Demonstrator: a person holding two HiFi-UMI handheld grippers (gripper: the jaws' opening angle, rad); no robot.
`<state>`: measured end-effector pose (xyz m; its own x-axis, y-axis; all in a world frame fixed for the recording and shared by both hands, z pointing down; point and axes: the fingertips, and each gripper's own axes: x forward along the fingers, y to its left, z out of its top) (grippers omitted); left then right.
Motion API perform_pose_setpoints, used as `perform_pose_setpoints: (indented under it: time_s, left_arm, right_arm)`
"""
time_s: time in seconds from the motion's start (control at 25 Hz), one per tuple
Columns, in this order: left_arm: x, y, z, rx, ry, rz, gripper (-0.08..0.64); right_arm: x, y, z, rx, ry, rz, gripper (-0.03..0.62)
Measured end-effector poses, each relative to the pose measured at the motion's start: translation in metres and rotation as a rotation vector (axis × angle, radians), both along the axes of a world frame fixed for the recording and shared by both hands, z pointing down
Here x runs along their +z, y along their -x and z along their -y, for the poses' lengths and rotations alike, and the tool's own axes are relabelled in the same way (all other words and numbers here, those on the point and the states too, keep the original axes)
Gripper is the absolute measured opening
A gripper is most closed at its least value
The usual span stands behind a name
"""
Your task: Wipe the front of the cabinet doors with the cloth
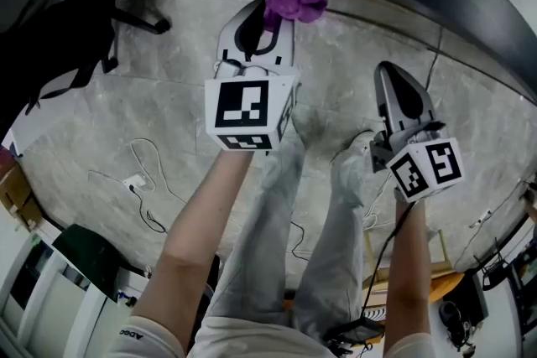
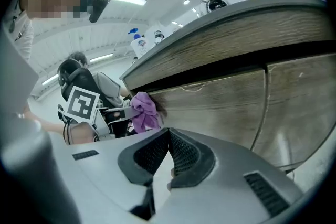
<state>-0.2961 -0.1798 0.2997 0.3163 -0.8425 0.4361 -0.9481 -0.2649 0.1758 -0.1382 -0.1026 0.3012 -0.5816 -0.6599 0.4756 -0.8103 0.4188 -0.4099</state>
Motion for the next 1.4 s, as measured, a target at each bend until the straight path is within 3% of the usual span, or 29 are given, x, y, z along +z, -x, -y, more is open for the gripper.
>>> perform_pose_setpoints:
  time_s: [0.52,0.72,0.84,1.08,1.4]
  left_arm:
    - [-0.001,0.08,0.007,-0.123,-0.015,0.046,0.075]
    - [0.008,0.119,0.003,-0.263,0.009,0.03,0.074]
    - [0.004,0.12,-0.006,-0.284,0.003,0.039,0.074]
    - [0.006,0.05,-0.037,-0.207,0.036,0.046,0.074]
    - [0.031,-0.124,-0.055,-0.065,0.103,-0.032,0.074]
  right_arm:
    - [-0.005,0.038,0.013,-0.071,-0.006,-0.012,0.028]
    - [0.012,0.046,0.008,-0.094,0.006,0.026,0.028]
    - [0.016,0.04,0.0,-0.1,0.009,0.05,0.028]
    - [0.012,0.002,-0.015,-0.095,0.015,0.082,0.028]
    - [0.025,-0.1,-0.021,-0.016,0.044,0.099,0.028]
